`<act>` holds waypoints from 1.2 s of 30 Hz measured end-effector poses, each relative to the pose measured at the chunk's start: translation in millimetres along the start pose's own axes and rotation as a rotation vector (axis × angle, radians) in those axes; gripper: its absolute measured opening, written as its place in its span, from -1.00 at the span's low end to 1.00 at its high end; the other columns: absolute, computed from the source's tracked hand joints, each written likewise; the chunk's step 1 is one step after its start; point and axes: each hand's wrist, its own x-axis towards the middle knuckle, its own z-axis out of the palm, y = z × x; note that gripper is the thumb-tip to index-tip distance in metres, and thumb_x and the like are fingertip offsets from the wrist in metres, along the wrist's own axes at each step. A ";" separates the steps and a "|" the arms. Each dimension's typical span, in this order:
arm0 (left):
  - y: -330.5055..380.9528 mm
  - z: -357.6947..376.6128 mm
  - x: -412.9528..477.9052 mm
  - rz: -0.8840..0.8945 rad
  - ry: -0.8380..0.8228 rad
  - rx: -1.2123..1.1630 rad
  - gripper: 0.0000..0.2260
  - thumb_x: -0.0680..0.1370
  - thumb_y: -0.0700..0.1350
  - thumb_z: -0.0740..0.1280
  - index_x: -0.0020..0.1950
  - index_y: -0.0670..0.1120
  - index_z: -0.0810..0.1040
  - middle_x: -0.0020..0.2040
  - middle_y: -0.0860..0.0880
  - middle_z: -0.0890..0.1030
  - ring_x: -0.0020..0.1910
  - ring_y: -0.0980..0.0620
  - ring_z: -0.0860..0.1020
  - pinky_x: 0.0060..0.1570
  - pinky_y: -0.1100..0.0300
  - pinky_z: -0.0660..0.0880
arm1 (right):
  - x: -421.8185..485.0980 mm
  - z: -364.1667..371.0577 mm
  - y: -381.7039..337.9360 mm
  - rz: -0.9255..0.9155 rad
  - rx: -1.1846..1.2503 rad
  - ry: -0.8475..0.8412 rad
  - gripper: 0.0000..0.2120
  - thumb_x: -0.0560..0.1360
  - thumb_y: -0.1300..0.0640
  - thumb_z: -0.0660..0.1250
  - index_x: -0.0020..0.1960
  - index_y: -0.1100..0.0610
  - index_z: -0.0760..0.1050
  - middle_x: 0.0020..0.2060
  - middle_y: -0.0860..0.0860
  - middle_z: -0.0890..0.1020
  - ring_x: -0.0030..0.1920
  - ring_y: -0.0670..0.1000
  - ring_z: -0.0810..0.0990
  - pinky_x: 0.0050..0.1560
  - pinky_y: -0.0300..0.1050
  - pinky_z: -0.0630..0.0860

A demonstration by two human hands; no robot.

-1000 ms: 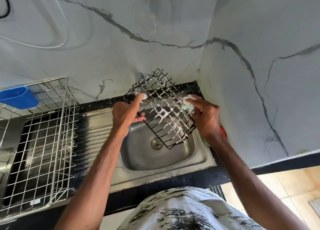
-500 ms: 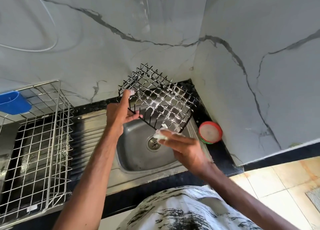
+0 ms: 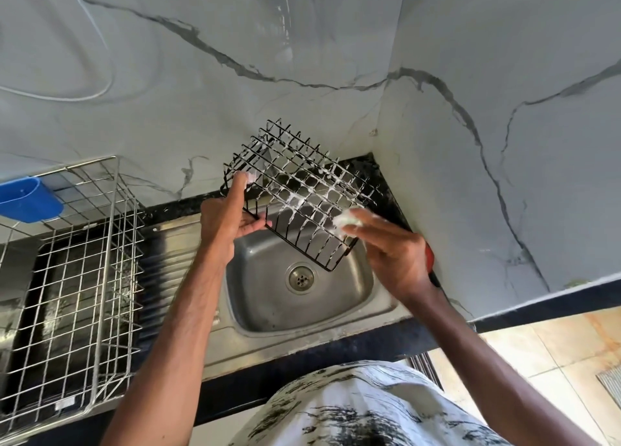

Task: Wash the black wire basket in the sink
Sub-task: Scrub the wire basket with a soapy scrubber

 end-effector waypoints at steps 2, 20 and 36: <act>0.9 -0.1 1.0 -0.009 0.001 0.020 -0.04 -0.20 0.68 0.41 -0.06 0.04 0.53 0.06 -0.33 0.71 -0.08 -0.22 0.75 -0.31 0.18 0.66 | 9.6 -5.7 16.9 0.097 0.005 0.040 -0.55 0.45 0.54 0.25 0.13 0.16 0.70 0.20 0.08 0.67 0.21 -0.01 0.67 0.02 -0.09 0.69; -20.2 -1.3 -3.0 -0.082 -0.021 -0.039 -0.41 0.68 0.27 0.15 0.57 -0.09 0.36 -0.22 -0.18 0.67 -0.44 0.05 0.68 -0.28 0.22 0.67 | 18.7 -6.9 16.2 0.177 -0.037 0.158 -0.56 0.43 0.57 0.25 0.11 0.21 0.69 0.17 0.12 0.67 0.21 -0.01 0.66 -0.05 -0.19 0.68; -98.1 12.8 -23.6 -0.389 -0.051 -0.447 -0.40 0.56 0.23 0.31 0.28 -0.28 0.50 0.05 -0.39 0.69 0.15 -0.36 0.67 0.12 -0.19 0.61 | 43.7 -0.6 0.3 0.613 0.275 0.058 -0.55 0.47 0.51 0.21 0.23 0.12 0.56 -0.03 -0.21 0.62 -0.11 -0.26 0.62 -0.15 -0.39 0.51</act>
